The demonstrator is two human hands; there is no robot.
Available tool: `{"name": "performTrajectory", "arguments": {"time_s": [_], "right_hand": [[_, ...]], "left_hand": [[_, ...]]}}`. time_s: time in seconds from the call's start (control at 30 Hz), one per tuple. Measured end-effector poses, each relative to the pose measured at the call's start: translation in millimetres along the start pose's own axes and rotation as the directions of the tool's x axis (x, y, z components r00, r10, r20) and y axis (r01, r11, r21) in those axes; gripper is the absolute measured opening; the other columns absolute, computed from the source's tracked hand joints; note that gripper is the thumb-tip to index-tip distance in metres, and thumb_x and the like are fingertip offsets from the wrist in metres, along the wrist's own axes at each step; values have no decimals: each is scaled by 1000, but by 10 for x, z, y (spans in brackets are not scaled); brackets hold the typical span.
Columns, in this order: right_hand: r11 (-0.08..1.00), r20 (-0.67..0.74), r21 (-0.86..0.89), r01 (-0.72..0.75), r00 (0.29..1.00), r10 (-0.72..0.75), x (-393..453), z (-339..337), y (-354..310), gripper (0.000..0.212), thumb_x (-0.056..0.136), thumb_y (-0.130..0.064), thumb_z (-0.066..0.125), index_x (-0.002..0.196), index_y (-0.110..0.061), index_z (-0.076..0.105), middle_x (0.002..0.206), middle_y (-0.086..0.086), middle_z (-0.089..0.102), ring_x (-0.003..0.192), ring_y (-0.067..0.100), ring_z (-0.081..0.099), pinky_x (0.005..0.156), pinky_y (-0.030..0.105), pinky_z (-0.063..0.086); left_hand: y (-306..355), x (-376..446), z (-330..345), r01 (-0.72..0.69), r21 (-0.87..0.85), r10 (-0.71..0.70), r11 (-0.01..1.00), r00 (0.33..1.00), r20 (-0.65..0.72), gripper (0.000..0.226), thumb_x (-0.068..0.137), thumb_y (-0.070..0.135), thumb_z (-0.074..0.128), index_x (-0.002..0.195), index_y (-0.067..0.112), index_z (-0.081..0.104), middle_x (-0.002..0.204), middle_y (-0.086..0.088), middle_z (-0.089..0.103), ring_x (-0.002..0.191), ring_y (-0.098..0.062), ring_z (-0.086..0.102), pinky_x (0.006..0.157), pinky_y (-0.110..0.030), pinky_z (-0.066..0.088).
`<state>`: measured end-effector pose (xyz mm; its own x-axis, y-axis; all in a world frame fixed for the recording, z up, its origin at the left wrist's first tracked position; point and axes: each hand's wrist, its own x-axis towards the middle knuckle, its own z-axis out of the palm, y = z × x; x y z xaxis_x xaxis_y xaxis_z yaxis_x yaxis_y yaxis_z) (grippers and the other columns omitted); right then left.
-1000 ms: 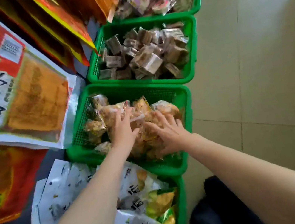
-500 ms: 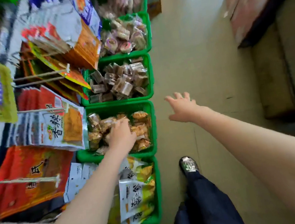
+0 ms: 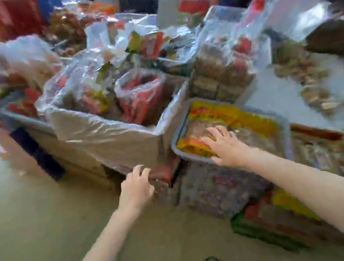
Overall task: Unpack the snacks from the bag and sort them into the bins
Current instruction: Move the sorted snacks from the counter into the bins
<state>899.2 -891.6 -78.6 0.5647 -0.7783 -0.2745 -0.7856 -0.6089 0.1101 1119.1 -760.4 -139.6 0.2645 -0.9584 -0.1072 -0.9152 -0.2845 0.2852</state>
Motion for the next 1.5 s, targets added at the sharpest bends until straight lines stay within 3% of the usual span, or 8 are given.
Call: {"name": "performTrajectory", "arguments": {"time_s": [0.13, 0.23, 0.4, 0.67, 0.93, 1.1, 1.33, 1.5], "right_hand": [[919, 30, 67, -388, 922, 386, -806, 152, 1704, 64, 91, -32, 53, 147, -22, 22, 154, 14, 9, 141, 37, 9, 110, 53, 24], [803, 125, 150, -576, 817, 563, -1260, 432, 2746, 71, 91, -39, 53, 149, -22, 15, 156, 18, 2, 142, 43, -1, 115, 54, 15], [691, 232, 206, -693, 721, 653, -1314, 810, 4140, 72, 91, -39, 55, 149, -30, 13, 155, 16, -8, 139, 49, -1, 110, 53, 20], [683, 294, 347, -643, 766, 571, -216, 1576, 6064, 77, 84, -50, 61, 146, -43, 16, 157, 10, -8, 139, 50, 6, 109, 57, 23], [376, 234, 664, -646, 657, 716, 549, 2014, 7620, 102, 66, -58, 73, 148, -39, 15, 152, 10, -30, 139, 51, -11, 111, 64, 9], [390, 241, 647, -655, 662, 710, 1031, 2164, 8312, 95, 72, -68, 59, 149, -33, 18, 157, 16, 1, 140, 36, -24, 110, 63, -9], [528, 250, 613, -588, 778, 576, 1338, 2392, 8205, 78, 85, -57, 54, 147, -19, 27, 155, 17, 16, 145, 29, 7, 115, 46, 3], [596, 251, 569, -566, 810, 530, 1267, 2495, 7841, 88, 77, -68, 55, 148, -29, 19, 157, 4, 7, 142, 39, 6, 112, 55, 11]], "left_hand": [[1551, 526, 3, -441, 20, 441, 897, 897, 2, 42, 59, 8, 57, 98, 2, 69, 107, -20, 64, 79, -43, 65, 58, -48, 55], [2713, 801, 99, -617, 57, 619, 785, 784, -36, 40, 78, 12, 55, 118, 10, 60, 133, -14, 50, 113, -37, 54, 85, -46, 49], [4216, 1523, 645, -632, 118, 631, 766, 774, 53, 47, 88, 20, 48, 134, 21, 42, 150, -2, 27, 133, -25, 31, 102, -37, 33], [5682, 2808, 1486, -555, 81, 524, 828, 817, 241, 47, 93, 14, 43, 139, 25, 39, 154, -2, 21, 134, -27, 31, 106, -38, 30], [6537, 3905, 2043, -571, 47, 549, 820, 807, 219, 51, 100, 37, 36, 147, 40, 18, 158, -5, 4, 141, -35, 14, 109, -49, 27], [6933, 4318, 2415, -576, 203, 504, 792, 804, 316, 66, 89, 64, 36, 145, 49, 5, 157, -3, -16, 141, -45, -7, 109, -59, 19], [7556, 4524, 2875, -538, 138, 443, 832, 793, 418, 91, 72, 81, 42, 146, 48, 0, 153, -10, -29, 133, -50, -29, 103, -72, 2], [7363, 4653, 2916, -551, 205, 361, 809, 742, 565, 92, 62, 86, 46, 141, 41, 30, 153, -8, -28, 134, -50, -26, 107, -66, 18]]}}
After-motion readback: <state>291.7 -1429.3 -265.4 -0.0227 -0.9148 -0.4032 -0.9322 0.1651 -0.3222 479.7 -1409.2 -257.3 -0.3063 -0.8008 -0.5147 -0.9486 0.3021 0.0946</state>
